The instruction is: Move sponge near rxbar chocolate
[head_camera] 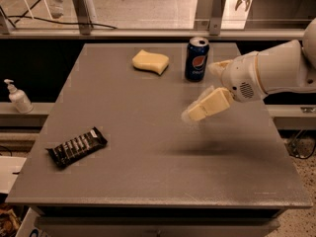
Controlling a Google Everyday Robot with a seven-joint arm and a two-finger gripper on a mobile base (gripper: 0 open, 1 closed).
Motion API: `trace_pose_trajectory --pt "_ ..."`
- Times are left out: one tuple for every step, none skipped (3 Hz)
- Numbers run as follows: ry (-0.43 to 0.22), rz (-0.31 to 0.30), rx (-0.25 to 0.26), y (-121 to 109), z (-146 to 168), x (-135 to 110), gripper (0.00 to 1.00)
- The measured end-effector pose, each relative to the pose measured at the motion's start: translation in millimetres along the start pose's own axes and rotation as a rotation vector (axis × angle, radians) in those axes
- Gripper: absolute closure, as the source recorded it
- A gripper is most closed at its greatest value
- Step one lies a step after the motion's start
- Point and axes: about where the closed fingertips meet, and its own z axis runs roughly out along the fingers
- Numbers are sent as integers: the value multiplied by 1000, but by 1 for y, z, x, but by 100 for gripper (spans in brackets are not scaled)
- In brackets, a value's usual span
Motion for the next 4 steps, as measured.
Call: trace_pose_trajectory --pt "-16 12 7 -10 35 -17 0" --pt "-29 39 8 -19 72 -24 0" --pt "-52 66 19 -34 100 -28 0" --pt "-97 95 39 -55 119 -32 0"
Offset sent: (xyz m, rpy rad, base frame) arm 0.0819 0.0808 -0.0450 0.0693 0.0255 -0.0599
